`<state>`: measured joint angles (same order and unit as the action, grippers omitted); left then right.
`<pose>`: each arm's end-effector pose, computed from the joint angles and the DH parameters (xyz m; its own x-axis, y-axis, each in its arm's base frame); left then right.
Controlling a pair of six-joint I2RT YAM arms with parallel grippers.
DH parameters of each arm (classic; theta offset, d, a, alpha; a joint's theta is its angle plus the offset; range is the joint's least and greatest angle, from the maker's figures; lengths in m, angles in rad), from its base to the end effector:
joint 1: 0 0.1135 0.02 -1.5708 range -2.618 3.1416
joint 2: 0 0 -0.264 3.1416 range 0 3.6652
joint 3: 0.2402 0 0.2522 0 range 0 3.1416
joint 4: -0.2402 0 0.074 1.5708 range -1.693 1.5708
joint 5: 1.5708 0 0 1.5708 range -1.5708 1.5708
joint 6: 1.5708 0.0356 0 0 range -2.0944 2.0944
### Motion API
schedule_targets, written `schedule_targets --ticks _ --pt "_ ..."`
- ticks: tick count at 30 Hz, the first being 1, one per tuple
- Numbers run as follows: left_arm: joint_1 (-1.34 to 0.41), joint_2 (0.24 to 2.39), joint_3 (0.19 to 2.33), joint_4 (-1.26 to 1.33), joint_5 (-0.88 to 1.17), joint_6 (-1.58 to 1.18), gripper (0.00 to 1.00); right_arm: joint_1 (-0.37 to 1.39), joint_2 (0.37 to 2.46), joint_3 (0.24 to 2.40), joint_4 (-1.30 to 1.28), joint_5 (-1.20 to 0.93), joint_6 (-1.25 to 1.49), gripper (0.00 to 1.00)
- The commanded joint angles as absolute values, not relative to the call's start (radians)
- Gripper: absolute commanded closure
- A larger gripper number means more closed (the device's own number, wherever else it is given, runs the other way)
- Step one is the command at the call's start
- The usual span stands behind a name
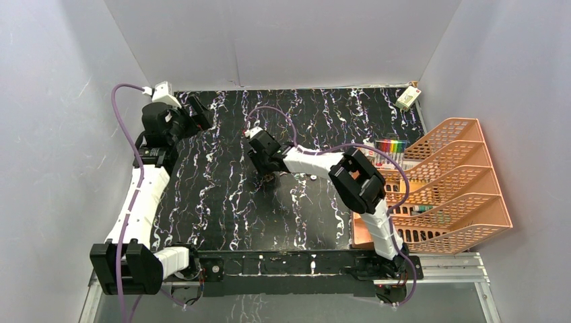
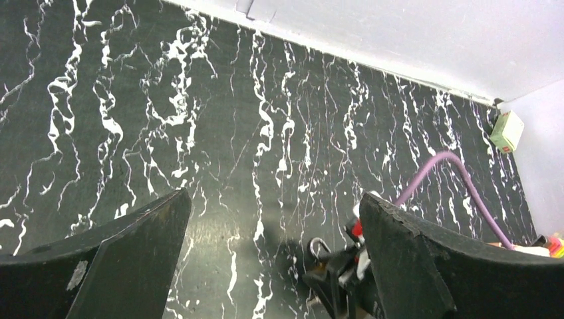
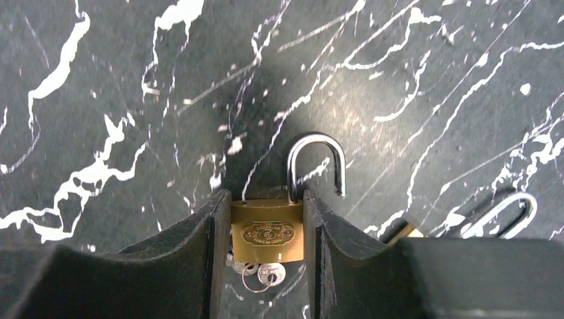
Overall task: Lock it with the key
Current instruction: Pick up the lock from the center of the board.
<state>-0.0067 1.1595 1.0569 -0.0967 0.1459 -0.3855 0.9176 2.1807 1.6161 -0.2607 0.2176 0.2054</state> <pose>0.2713 -0.0070 0.3685 -0.2395 -0.3704 -0.8974 0.0638 0.9164 -0.3952 0.3003 0.3797 0.1696 -0.5771 -0.4265 -0.6964 -0.5809 0.8138 -0.0169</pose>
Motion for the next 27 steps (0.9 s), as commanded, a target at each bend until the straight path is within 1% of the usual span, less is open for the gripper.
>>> schedule_targets --ticks 1,4,6,9,12,14,16,18,20,22,25,27 --pt "-0.002 1.168 1.065 0.044 0.092 -0.383 0.02 0.923 2.05 1.55 -0.222 0.186 0.184 0.65" --pt "-0.002 1.197 1.004 0.219 -0.022 -0.379 0.02 0.922 1.986 1.491 -0.181 0.155 0.188 0.65" --pt "-0.002 1.223 0.952 0.365 -0.05 -0.376 0.02 0.923 1.943 1.445 -0.151 0.124 0.206 0.65" --pt "-0.002 1.29 0.901 0.468 -0.149 -0.388 0.02 0.928 1.883 1.384 -0.104 0.087 0.227 0.65" --pt "-0.002 1.387 0.906 0.402 -0.231 -0.403 0.02 0.94 1.82 1.322 -0.071 0.073 0.236 0.66" --pt "-0.002 1.473 1.044 0.183 -0.243 -0.404 0.06 0.945 1.785 1.283 -0.049 0.063 0.241 0.66" --pt "-0.047 1.481 1.099 0.156 -0.252 -0.307 0.04 0.949 1.758 1.259 -0.051 0.059 0.244 0.66" --pt "-0.051 1.468 1.125 0.155 -0.219 -0.279 0.02 0.95 1.721 1.217 -0.039 0.059 0.242 0.65" --pt "-0.043 1.47 1.158 0.149 -0.072 -0.246 0.02 0.951 1.685 1.195 -0.038 0.059 0.235 0.65" --pt "-0.007 1.501 1.21 0.099 0.217 -0.243 0.02 0.951 1.651 1.18 -0.045 0.056 0.226 0.65" --pt "-0.002 1.585 1.314 -0.09 0.611 -0.224 0.02 0.951 1.603 1.158 -0.059 0.053 0.221 0.65" --pt "-0.002 1.602 1.344 -0.177 0.78 -0.201 0.02 0.952 1.573 1.14 -0.065 0.051 0.221 0.65"
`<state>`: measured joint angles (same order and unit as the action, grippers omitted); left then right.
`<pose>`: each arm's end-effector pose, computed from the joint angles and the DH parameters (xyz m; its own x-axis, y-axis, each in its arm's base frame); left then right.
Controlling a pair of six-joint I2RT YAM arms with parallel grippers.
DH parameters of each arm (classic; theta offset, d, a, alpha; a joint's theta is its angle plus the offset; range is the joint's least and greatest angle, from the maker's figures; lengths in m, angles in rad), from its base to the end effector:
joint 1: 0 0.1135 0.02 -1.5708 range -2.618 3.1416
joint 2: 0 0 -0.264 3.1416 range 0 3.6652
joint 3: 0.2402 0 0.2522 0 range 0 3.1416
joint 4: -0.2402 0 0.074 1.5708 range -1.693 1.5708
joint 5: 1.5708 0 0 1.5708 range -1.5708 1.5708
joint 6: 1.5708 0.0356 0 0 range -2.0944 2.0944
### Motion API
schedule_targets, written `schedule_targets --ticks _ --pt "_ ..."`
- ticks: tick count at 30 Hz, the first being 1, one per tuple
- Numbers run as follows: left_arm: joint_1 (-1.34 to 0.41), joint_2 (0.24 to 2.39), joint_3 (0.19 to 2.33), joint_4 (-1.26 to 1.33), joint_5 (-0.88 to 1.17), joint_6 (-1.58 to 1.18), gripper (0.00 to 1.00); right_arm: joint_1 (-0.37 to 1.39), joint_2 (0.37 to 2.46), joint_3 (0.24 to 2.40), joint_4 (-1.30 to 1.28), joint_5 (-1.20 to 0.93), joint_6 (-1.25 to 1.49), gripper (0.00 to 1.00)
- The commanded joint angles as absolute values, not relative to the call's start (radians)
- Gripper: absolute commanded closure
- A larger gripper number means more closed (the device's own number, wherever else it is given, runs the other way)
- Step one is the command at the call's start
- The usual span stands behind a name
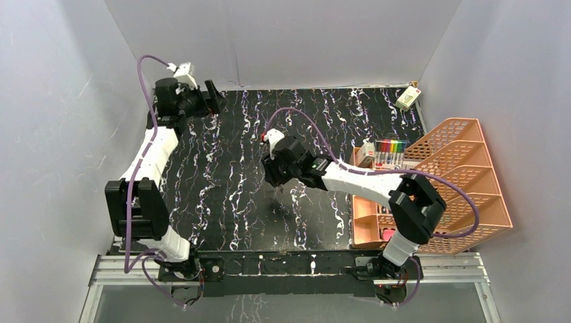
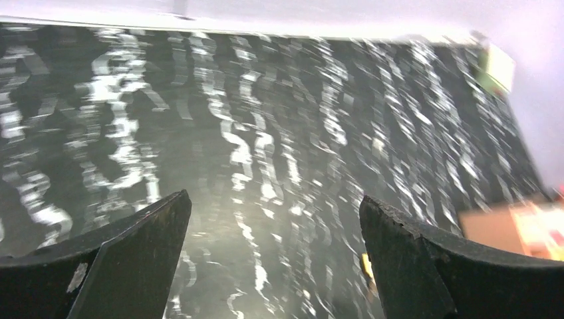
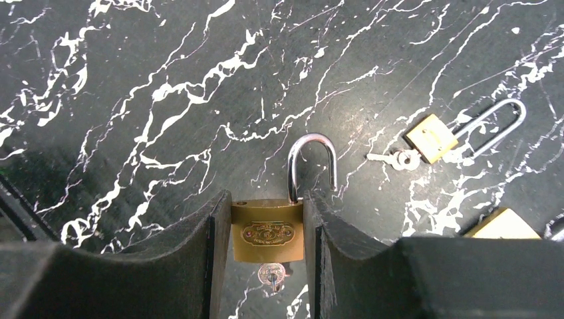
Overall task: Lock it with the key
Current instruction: Pick up the lock from the center of the board.
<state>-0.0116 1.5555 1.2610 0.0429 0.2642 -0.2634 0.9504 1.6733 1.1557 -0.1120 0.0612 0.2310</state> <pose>0.3726 -0.0136 0.3368 -0.3091 -0.2478 -0.9182 0.1902 0.9299 -0.3149 0.2216 0.3064 0.2426 -0.5126 -0.3243 -0.7950 -0.6842 0.7137 0.1500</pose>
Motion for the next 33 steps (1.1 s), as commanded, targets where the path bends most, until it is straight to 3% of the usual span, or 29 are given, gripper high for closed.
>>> schedule_targets --ticks 1,5,8,11,14,20,25,30,33 --pt "-0.002 1.582 1.331 -0.184 0.846 -0.202 0.02 0.951 1.559 1.132 -0.072 0.051 0.222 0.64" --pt "-0.002 1.472 1.269 -0.21 1.104 -0.196 0.02 0.952 1.499 1.098 -0.081 0.055 0.225 0.64" --pt "-0.002 1.412 1.222 -0.158 1.502 -0.179 0.02 0.951 1.464 1.092 -0.09 0.036 0.228 0.64" --pt "-0.003 1.364 1.203 -0.064 1.536 -0.247 0.02 0.95 1.434 1.097 -0.091 0.007 0.227 0.64" --pt "-0.013 1.297 1.207 -0.048 1.41 -0.263 0.02 0.951 1.397 1.107 -0.091 -0.104 0.204 0.63" --pt "-0.069 1.041 0.997 0.146 1.202 -0.226 0.02 0.947 1.293 1.118 -0.058 -0.487 0.184 0.59" --pt "-0.073 0.944 0.762 0.653 1.286 -0.457 0.02 0.946 1.268 1.169 -0.084 -0.698 0.205 0.58" --pt "-0.113 0.957 0.766 0.721 1.398 -0.484 0.02 0.946 1.268 1.217 -0.124 -0.813 0.23 0.58" --pt "-0.145 0.954 0.796 0.727 1.489 -0.48 0.07 0.943 1.275 1.246 -0.137 -0.852 0.255 0.57"
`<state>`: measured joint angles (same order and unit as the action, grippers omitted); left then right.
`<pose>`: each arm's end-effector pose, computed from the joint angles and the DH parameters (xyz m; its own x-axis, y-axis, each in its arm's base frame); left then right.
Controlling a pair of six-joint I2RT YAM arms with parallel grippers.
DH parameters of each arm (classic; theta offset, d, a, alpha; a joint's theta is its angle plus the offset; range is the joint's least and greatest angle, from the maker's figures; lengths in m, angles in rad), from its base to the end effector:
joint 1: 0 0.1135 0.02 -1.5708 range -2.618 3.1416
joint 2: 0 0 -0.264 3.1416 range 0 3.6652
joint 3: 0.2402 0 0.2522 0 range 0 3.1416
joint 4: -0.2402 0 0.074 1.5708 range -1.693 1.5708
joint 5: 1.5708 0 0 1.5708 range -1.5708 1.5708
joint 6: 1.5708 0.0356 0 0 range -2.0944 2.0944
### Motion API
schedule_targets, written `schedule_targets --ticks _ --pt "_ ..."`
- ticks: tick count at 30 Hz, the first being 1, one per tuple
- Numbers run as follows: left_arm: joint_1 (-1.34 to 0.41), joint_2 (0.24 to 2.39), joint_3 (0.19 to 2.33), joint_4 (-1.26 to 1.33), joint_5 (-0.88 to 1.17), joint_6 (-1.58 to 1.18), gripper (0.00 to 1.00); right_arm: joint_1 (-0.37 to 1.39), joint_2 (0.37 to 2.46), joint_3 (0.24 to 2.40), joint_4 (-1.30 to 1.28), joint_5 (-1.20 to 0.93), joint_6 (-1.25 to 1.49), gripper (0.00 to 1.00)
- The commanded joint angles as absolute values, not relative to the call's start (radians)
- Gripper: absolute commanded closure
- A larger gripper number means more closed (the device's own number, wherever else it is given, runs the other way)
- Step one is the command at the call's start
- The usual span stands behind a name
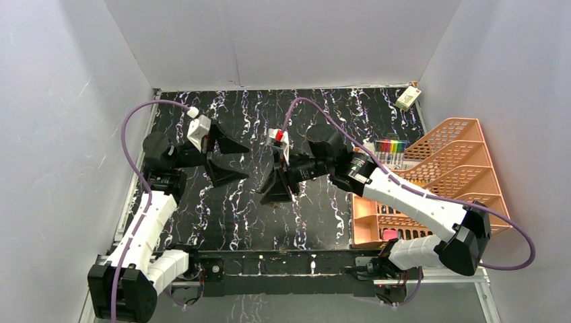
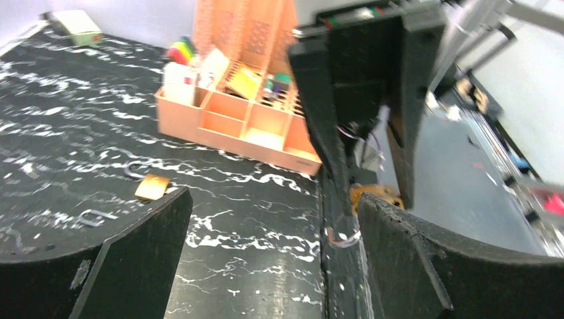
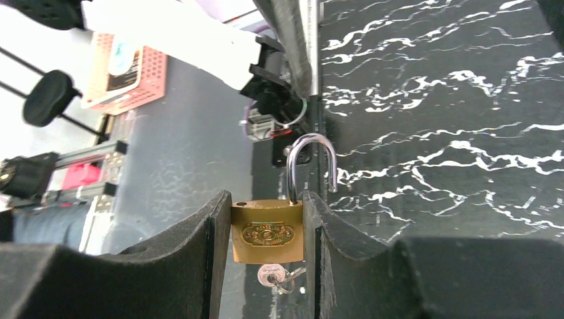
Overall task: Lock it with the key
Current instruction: Pick up the lock from the center of the board, then lock the lock.
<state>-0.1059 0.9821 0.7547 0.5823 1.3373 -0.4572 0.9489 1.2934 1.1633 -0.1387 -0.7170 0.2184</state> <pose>0.1979 -0.0559 0.3649 -0.1012 -0.0920 -0.9906 0.9884 0.1037 -0.1106 0.1532 0.2539 0.3683 -0.3638 -0.2271 -0.9034 -0.9249 -0.0272 0.3793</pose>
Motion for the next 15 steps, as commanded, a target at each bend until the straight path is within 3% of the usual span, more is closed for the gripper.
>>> schedule_targets --ticks 1,5,7,9,11,15 --pt "-0.153 0.951 0.806 0.726 1.514 -0.483 0.07 0.941 1.281 1.262 -0.151 -0.862 0.257 0.57" --pt "-0.183 0.929 0.846 0.651 1.597 -0.46 0.11 0.909 1.296 1.315 -0.198 -0.907 0.271 0.57" --pt "-0.188 0.912 0.907 0.36 1.633 -0.244 0.15 0.867 1.302 1.32 -0.182 -0.969 0.307 0.57" --pt "-0.189 0.923 1.016 -0.139 1.676 0.228 0.18 0.816 1.305 1.312 -0.141 -1.035 0.356 0.57" --pt "-0.187 0.973 1.094 -0.421 1.702 0.442 0.18 0.781 1.312 1.309 -0.104 -1.078 0.398 0.57" --pt "-0.187 1.029 1.1 -0.48 1.696 0.493 0.18 0.775 1.341 1.336 -0.106 -1.104 0.407 0.57"
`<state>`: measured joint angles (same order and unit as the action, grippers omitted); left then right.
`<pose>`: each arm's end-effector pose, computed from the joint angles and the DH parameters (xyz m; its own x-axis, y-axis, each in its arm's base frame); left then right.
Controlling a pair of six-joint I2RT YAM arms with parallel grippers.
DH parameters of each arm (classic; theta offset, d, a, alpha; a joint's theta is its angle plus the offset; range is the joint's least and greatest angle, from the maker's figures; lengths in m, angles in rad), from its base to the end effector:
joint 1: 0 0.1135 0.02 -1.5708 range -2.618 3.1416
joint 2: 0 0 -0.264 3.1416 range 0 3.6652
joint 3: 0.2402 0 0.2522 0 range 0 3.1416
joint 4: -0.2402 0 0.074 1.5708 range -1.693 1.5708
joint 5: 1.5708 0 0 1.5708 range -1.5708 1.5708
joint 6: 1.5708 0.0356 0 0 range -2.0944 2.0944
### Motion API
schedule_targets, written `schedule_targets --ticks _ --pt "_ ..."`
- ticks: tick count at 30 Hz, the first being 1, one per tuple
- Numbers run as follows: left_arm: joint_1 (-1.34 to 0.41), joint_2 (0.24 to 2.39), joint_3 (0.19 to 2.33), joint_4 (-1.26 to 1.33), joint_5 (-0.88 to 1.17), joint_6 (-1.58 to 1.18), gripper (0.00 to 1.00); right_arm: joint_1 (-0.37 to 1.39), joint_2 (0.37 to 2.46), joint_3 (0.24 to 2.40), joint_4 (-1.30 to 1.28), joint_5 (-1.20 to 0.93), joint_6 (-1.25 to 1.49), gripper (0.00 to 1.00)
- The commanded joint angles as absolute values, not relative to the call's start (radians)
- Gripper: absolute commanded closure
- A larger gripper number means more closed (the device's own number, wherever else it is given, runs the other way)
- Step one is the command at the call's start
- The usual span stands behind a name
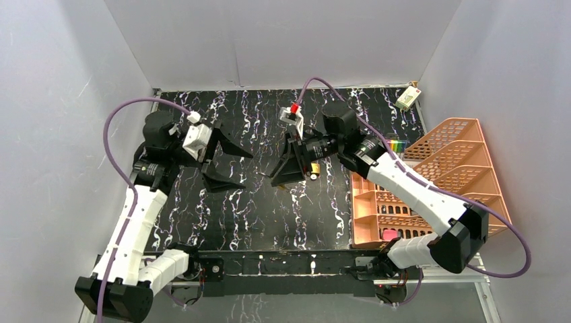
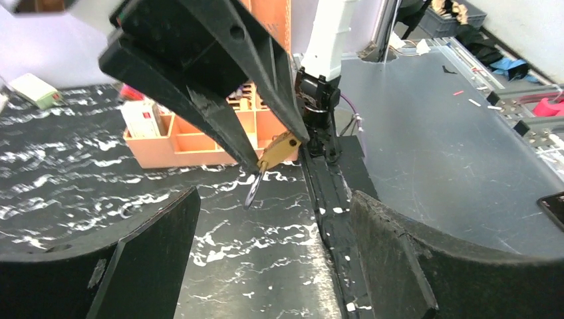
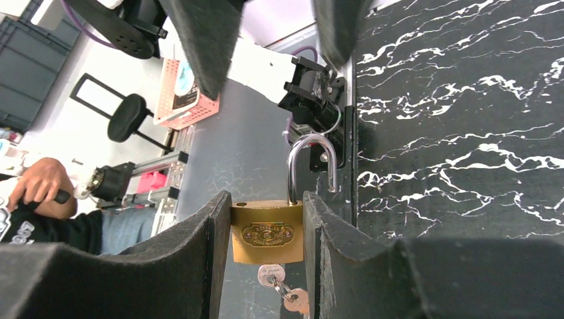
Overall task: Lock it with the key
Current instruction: Lock the lock.
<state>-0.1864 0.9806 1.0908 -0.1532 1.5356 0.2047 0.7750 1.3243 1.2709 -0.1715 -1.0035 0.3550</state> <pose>0.1753 -0.0693 0.4162 0.1594 -0.0228 -0.9869 0.9756 -0.1489 0.1610 0.1892 0.2273 0.3956 -0.4842 -0.2128 -0.8487 -0.8479 -0.1252 0.5152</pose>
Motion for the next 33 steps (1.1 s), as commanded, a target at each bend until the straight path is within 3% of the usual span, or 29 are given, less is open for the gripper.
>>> schedule_targets --ticks 1,16,28,33 --pt "-0.186 1.033 1.102 -0.48 1.681 0.491 0.18 0.775 1.346 1.338 -0.1 -1.11 0.412 0.57" --pt "-0.198 1.048 1.151 -0.477 1.609 0.457 0.19 0.774 1.406 1.371 -0.01 -1.169 0.456 0.57" --pt "-0.209 1.05 1.179 -0.477 1.591 0.448 0.37 0.773 1.47 1.414 0.095 -1.193 0.517 0.57" --pt "-0.213 1.062 1.168 -0.476 1.575 0.449 0.38 0.772 1.48 1.416 0.129 -1.201 0.543 0.57"
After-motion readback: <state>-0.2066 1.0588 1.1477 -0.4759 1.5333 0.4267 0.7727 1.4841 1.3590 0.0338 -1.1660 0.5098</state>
